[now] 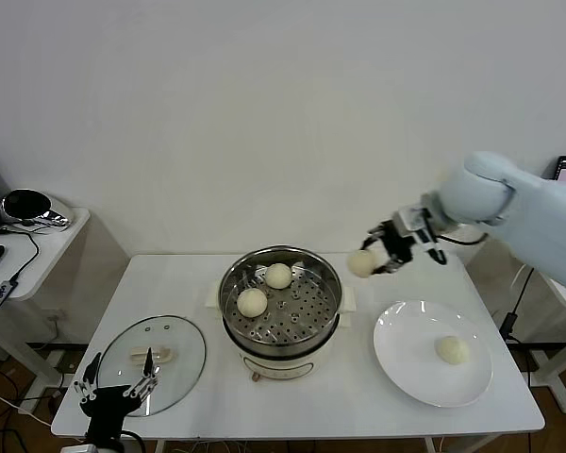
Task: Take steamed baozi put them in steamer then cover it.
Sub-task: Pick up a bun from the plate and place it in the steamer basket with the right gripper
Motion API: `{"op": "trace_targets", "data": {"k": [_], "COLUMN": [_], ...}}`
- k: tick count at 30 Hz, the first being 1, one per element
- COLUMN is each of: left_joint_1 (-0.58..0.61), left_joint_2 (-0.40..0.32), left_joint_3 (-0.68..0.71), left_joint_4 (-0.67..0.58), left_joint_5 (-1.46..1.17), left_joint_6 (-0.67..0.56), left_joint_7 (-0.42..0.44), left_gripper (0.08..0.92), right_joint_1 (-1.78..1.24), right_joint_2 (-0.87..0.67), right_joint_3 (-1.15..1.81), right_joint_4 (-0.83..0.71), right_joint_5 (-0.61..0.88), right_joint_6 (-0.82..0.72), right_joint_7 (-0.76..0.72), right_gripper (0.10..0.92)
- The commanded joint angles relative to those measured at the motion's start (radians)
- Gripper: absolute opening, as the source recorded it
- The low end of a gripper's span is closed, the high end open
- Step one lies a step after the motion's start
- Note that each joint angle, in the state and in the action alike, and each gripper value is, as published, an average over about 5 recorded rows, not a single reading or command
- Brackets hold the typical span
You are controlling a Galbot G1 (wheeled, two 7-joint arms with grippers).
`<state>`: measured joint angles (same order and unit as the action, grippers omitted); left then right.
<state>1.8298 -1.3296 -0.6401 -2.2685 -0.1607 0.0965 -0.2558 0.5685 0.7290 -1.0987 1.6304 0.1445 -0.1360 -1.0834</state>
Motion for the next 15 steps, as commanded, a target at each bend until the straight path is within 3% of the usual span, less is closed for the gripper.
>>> {"op": "trace_targets", "data": {"k": [1, 15], "left_joint_1": [-0.003, -0.009], "left_joint_2": [0.0, -0.008], "left_joint_3": [-0.002, -0.016], "left_joint_4": [-0.001, -0.002], "left_joint_5": [0.0, -0.007], "left_joint_6": [0.001, 0.002], "left_joint_7": [0.0, -0.002], "left_gripper": [0.823, 0.823], "right_joint_1": [0.064, -0.031], "right_joint_2": [0.257, 0.436], "right_joint_3": [-0.152, -0.213], "right_joint_4": [-0.043, -0.173], "right_joint_5": [0.006, -0.222], "right_joint_6": [0.205, 0.452], "right_joint_7": [0.049, 0.066], "right_gripper": [0.535, 0.543]}}
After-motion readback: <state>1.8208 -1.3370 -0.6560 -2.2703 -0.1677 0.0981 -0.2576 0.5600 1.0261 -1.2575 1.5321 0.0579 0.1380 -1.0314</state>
